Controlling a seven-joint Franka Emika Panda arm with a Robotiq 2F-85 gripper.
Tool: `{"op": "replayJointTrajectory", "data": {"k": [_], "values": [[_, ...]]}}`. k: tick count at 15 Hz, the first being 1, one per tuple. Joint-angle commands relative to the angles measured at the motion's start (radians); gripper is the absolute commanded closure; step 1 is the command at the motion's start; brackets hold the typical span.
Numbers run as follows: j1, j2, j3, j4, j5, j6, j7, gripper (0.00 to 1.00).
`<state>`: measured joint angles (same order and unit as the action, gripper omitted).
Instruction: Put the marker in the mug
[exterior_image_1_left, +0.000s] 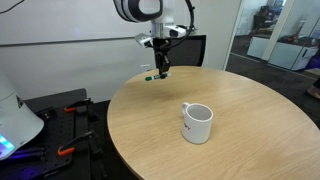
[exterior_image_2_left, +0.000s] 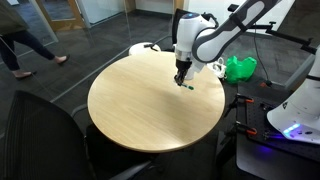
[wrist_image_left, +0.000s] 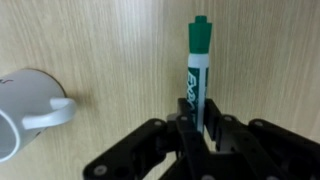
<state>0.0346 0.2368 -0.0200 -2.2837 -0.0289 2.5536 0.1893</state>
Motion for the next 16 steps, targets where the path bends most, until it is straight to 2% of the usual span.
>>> {"op": "replayJointTrajectory", "data": {"k": [1, 6, 7, 9, 11, 12, 16], "values": [[0.042, -0.098, -0.058, -0.013, -0.122, -0.028, 0.219, 0.95], [0.05, -0.159, -0.101, 0.017, -0.417, -0.064, 0.623, 0.95], [0.021, -0.123, -0.07, 0.008, -0.339, -0.012, 0.502, 0.8], [0.016, -0.141, -0.073, 0.014, -0.391, -0.029, 0.579, 0.8], [0.016, -0.145, -0.072, 0.014, -0.392, -0.031, 0.583, 0.8], [0.016, -0.145, -0.072, 0.014, -0.392, -0.031, 0.583, 0.95], [0.02, -0.141, -0.111, 0.046, -0.708, -0.037, 0.962, 0.95]]}}
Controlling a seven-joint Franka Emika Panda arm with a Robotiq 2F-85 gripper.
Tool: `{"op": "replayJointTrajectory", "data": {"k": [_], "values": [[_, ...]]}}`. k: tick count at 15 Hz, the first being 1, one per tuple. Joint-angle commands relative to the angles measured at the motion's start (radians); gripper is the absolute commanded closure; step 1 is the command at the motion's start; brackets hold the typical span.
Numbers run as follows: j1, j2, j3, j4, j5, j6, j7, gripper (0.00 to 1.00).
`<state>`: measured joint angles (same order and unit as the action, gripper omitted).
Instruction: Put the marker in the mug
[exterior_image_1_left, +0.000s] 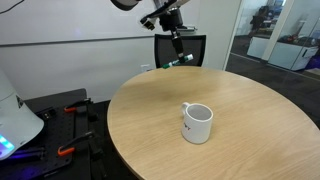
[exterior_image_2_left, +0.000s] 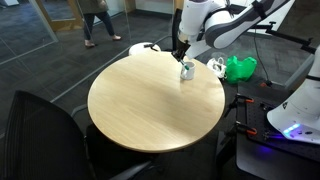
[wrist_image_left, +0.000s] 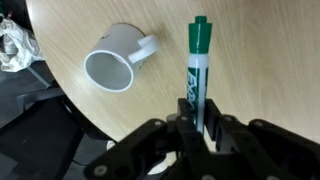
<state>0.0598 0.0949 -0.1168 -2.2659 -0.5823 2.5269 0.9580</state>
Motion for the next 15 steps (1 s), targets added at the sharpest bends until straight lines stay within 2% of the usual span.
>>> {"op": "replayJointTrajectory", "data": {"k": [1, 4, 8, 11, 15], "values": [[-0.007, 0.003, -0.016, 0.038, -0.232, -0.025, 0.278, 0.95], [-0.018, 0.011, -0.008, 0.069, -0.43, -0.086, 0.517, 0.95], [-0.013, 0.032, 0.023, 0.096, -0.603, -0.24, 0.801, 0.95], [-0.004, 0.068, 0.058, 0.112, -0.661, -0.39, 0.986, 0.95], [0.002, 0.128, 0.087, 0.14, -0.675, -0.583, 1.171, 0.95]]}}
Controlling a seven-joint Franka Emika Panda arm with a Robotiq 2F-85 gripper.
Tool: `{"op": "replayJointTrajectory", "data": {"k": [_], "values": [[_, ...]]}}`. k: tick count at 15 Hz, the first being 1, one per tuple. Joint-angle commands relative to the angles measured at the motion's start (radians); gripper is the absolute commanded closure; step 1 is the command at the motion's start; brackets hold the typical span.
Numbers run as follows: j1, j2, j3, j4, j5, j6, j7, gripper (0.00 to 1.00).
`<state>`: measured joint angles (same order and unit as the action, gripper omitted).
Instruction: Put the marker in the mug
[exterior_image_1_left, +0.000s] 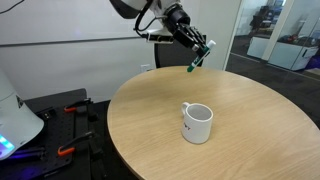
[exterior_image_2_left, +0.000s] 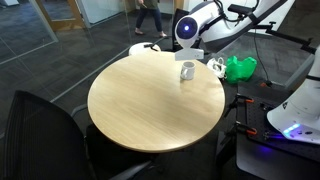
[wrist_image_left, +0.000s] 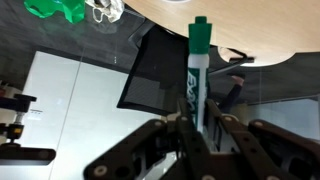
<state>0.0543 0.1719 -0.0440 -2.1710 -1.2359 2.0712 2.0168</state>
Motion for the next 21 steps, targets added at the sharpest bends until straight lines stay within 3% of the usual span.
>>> {"op": "replayJointTrajectory", "data": {"k": [1, 3, 4, 16, 21], "values": [[-0.013, 0.015, 0.023, 0.008, -0.003, -0.049, 0.041, 0.8], [-0.009, 0.039, 0.026, 0.022, -0.004, -0.096, 0.082, 0.8], [-0.009, 0.046, 0.026, 0.027, -0.004, -0.099, 0.088, 0.95], [-0.02, 0.201, 0.01, 0.122, 0.018, -0.263, 0.319, 0.95], [-0.049, 0.283, 0.005, 0.174, 0.027, -0.249, 0.321, 0.95]]}}
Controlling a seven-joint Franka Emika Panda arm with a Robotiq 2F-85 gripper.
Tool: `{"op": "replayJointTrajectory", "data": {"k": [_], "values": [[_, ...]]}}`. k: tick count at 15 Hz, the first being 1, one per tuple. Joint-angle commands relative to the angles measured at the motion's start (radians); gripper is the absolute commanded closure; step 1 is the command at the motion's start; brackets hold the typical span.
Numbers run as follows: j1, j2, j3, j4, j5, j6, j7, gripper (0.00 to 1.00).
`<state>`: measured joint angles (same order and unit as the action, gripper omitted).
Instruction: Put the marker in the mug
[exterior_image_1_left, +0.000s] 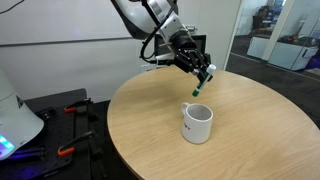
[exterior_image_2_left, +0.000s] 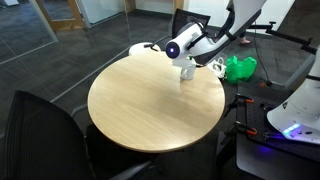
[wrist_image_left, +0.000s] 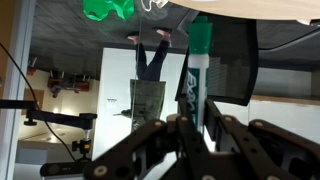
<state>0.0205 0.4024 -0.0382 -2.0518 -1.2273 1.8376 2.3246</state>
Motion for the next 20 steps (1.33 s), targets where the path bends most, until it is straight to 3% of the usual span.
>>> {"op": "replayJointTrajectory", "data": {"k": [1, 9, 10, 11, 18, 20], "values": [[-0.021, 0.071, -0.002, 0.068, 0.019, -0.01, 0.009, 0.95], [-0.036, 0.191, 0.001, 0.148, 0.032, -0.003, 0.002, 0.95], [-0.032, 0.193, 0.003, 0.147, 0.037, -0.006, 0.007, 0.55], [-0.03, 0.191, 0.004, 0.142, 0.039, -0.006, 0.009, 0.54], [-0.024, 0.071, -0.003, 0.062, 0.052, -0.013, 0.07, 0.03], [-0.023, 0.021, -0.002, 0.034, 0.051, -0.018, 0.095, 0.0]]}}
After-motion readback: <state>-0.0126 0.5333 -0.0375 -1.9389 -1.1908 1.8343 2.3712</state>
